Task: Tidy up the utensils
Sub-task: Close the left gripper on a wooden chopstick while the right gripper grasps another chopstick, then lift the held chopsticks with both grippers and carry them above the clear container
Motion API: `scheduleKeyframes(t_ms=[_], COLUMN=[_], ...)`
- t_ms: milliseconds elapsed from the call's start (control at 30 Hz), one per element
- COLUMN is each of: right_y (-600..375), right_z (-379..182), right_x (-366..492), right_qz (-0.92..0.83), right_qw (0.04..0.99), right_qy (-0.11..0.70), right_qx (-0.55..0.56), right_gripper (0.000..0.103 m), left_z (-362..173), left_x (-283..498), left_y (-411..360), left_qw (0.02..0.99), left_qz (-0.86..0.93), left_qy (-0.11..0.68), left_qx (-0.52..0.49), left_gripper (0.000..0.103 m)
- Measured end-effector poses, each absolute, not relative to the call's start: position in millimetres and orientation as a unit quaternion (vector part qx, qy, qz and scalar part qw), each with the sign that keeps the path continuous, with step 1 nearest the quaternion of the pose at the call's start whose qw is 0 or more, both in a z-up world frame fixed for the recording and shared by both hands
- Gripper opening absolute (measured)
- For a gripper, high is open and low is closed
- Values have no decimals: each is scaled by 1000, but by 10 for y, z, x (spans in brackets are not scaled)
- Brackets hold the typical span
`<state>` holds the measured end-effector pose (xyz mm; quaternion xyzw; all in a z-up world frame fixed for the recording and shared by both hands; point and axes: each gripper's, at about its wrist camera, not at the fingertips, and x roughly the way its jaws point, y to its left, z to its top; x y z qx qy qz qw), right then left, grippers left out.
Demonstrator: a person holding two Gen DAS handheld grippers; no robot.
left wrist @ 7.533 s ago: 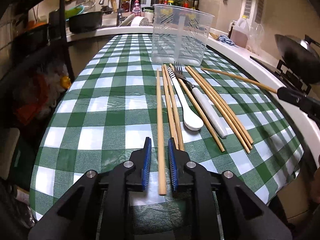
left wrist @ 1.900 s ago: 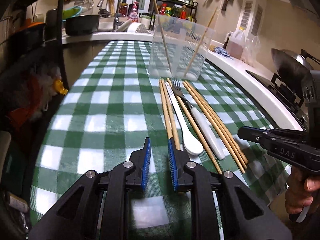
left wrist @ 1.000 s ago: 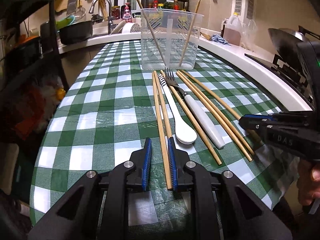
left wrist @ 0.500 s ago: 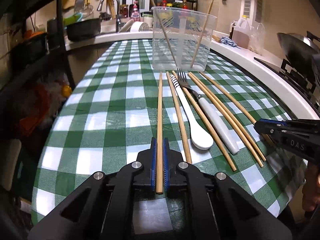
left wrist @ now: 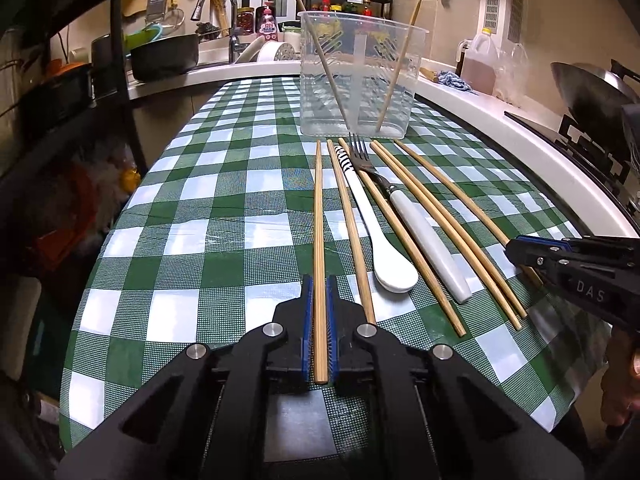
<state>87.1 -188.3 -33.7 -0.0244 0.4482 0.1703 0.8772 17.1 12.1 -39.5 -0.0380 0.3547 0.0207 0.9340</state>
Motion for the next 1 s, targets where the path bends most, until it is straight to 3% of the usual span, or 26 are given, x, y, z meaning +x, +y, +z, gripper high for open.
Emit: scheduleKeyframes(t_ms=[1000], right_y=[-1851], right_z=[-329], right_x=[821], right_qz=[159], right_qw=[882], right_qy=[442], right_qx=[-33], right_gripper=[7], left_z=[-392], left_x=[140], left_y=[53], left_qw=[936], left_qz=[29], left_qy=[351], left_qx=[-25], left_gripper=[6])
